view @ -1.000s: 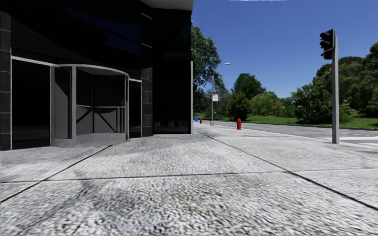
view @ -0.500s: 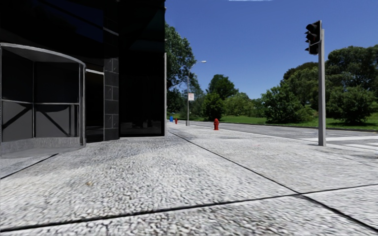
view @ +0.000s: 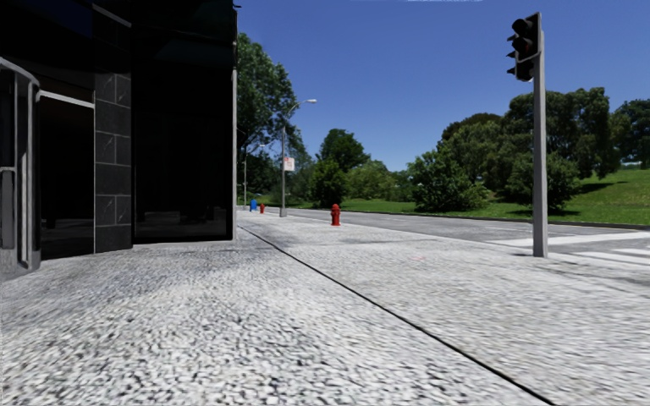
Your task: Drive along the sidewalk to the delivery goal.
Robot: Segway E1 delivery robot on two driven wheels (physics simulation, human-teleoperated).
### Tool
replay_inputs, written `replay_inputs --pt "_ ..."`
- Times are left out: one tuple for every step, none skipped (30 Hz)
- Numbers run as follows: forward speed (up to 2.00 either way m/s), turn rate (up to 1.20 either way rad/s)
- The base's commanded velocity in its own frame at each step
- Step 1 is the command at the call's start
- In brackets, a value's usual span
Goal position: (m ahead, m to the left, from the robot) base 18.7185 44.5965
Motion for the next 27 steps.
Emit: replay_inputs --pt "2.00 0.00" --pt "2.00 0.00" --pt "2.00 0.00" --pt "2.00 0.00" --pt "2.00 0.00" --pt "2.00 0.00" --pt "2.00 0.00" --pt "2.00 0.00" --pt "2.00 0.00" --pt "2.00 0.00" --pt "2.00 0.00" --pt "2.00 0.00" --pt "2.00 0.00" --pt "2.00 0.00" --pt "2.00 0.00" --pt "2.00 0.00" --pt "2.00 0.00" --pt "2.00 0.00" --pt "2.00 0.00" --pt "2.00 0.00" --pt "2.00 0.00" --pt "2.00 0.00" --pt "2.00 0.00" --pt "2.00 0.00" --pt "2.00 0.00" --pt "2.00 0.00" --pt "2.00 0.00"
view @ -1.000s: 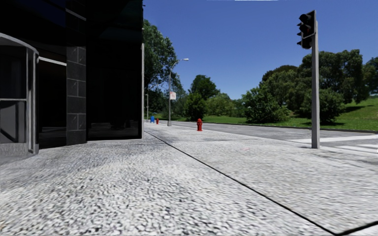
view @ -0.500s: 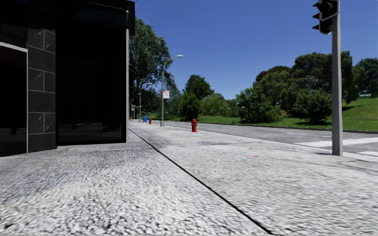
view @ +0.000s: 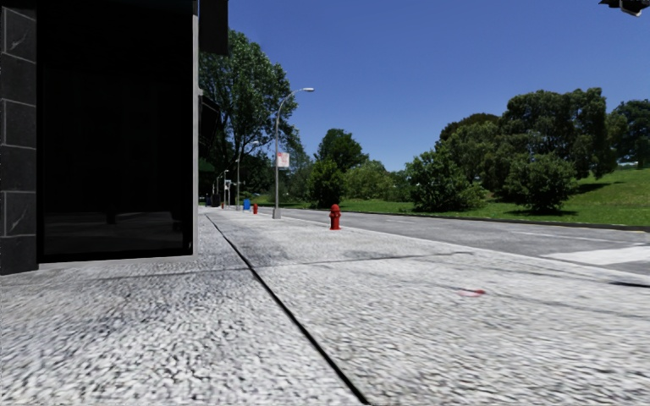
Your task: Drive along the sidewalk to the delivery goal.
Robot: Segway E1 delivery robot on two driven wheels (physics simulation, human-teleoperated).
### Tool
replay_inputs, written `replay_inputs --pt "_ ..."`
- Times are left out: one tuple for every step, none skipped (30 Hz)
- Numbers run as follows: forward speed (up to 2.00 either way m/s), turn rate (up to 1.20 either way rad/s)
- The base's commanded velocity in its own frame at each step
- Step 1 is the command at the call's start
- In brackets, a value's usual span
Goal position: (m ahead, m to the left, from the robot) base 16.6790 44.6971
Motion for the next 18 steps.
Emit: replay_inputs --pt "2.00 0.00" --pt "2.00 0.00" --pt "2.00 0.00" --pt "2.00 0.00" --pt "2.00 0.00" --pt "2.00 0.00" --pt "2.00 0.00" --pt "2.00 0.00" --pt "2.00 0.00" --pt "2.00 0.00" --pt "2.00 0.00" --pt "2.00 0.00" --pt "2.00 0.00" --pt "2.00 0.00" --pt "2.00 0.00" --pt "2.00 0.00" --pt "2.00 0.00" --pt "2.00 0.00"
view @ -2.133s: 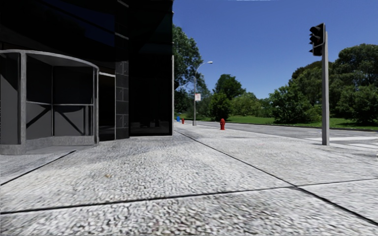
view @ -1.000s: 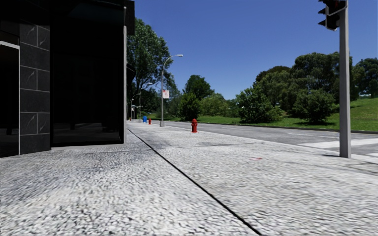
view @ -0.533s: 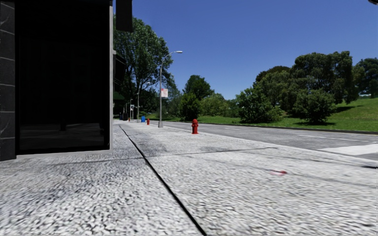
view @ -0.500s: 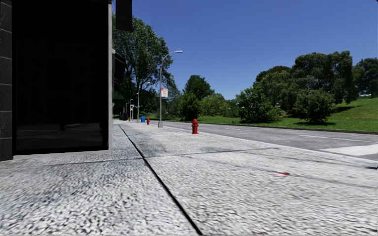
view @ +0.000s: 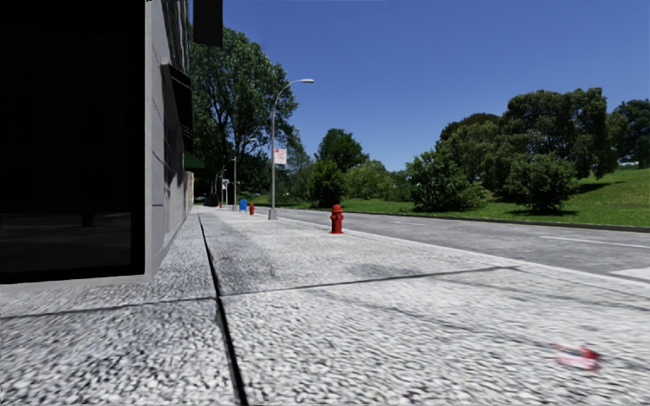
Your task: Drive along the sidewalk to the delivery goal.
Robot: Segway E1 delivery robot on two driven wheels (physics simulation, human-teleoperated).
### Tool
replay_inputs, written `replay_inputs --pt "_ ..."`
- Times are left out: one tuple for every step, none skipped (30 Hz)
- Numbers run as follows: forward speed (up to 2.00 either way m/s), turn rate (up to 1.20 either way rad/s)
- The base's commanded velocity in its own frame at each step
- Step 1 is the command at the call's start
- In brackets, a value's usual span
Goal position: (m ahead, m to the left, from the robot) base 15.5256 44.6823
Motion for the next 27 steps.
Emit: replay_inputs --pt "2.00 0.00" --pt "2.00 0.00" --pt "2.00 0.00" --pt "2.00 0.09" --pt "2.00 0.09" --pt "2.00 0.16" --pt "2.00 0.21" --pt "2.00 0.22" --pt "2.00 0.22" --pt "2.00 0.22" --pt "2.00 0.23" --pt "2.00 0.23" --pt "2.00 0.24" --pt "2.00 0.25" --pt "2.00 0.26" --pt "2.00 0.26" --pt "2.00 0.27" --pt "2.00 0.28" --pt "2.00 0.29" --pt "2.00 0.29" --pt "2.00 0.31" --pt "2.00 0.37" --pt "2.00 0.42" --pt "2.00 0.42" --pt "2.00 0.44" --pt "2.00 0.44" --pt "2.00 0.44"
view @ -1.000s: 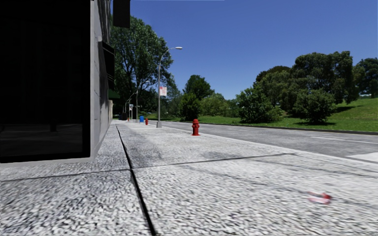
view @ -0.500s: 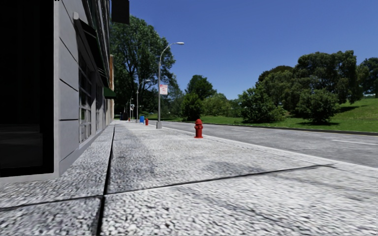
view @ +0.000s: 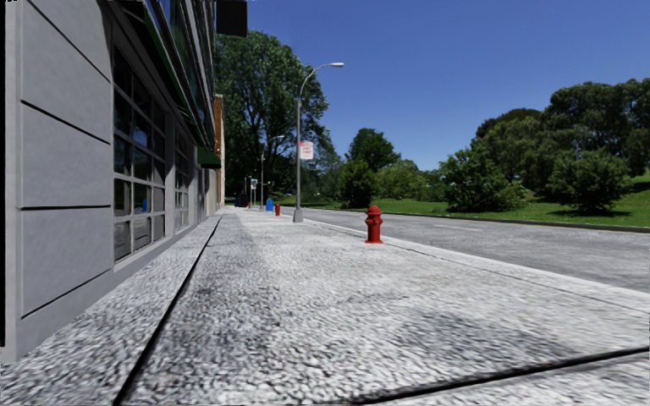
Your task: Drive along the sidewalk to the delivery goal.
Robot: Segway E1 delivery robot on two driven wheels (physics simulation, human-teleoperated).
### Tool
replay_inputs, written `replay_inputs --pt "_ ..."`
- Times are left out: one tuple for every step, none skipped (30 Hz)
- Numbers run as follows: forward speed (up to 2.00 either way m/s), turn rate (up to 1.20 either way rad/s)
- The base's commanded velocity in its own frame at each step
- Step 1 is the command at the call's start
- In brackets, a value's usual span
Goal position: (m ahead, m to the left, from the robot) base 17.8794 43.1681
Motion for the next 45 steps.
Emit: replay_inputs --pt "2.00 0.44" --pt "2.00 0.44" --pt "2.00 0.44" --pt "2.00 0.44" --pt "2.00 0.44" --pt "2.00 0.44" --pt "2.00 0.44" --pt "2.00 0.44" --pt "2.00 0.44" --pt "2.00 0.44" --pt "2.00 0.44" --pt "2.00 0.44" --pt "2.00 0.00" --pt "2.00 0.00" --pt "2.00 0.00" --pt "2.00 0.00" --pt "2.00 0.00" --pt "2.00 0.00" --pt "2.00 0.00" --pt "2.00 0.00" --pt "2.00 0.00" --pt "2.00 0.00" --pt "2.00 0.00" --pt "2.00 0.00" --pt "2.00 0.00" --pt "2.00 0.00" --pt "2.00 0.00" --pt "2.00 0.00" --pt "2.00 0.00" --pt "2.00 0.00" --pt "2.00 0.00" --pt "2.00 0.00" --pt "2.00 0.00" --pt "2.00 0.00" --pt "2.00 0.00" --pt "2.00 0.00" --pt "2.00 0.00" --pt "2.00 0.00" --pt "2.00 0.00" --pt "2.00 0.00" --pt "2.00 0.00" --pt "2.00 0.03" --pt "2.00 0.03" --pt "2.00 0.17" --pt "2.00 0.26"
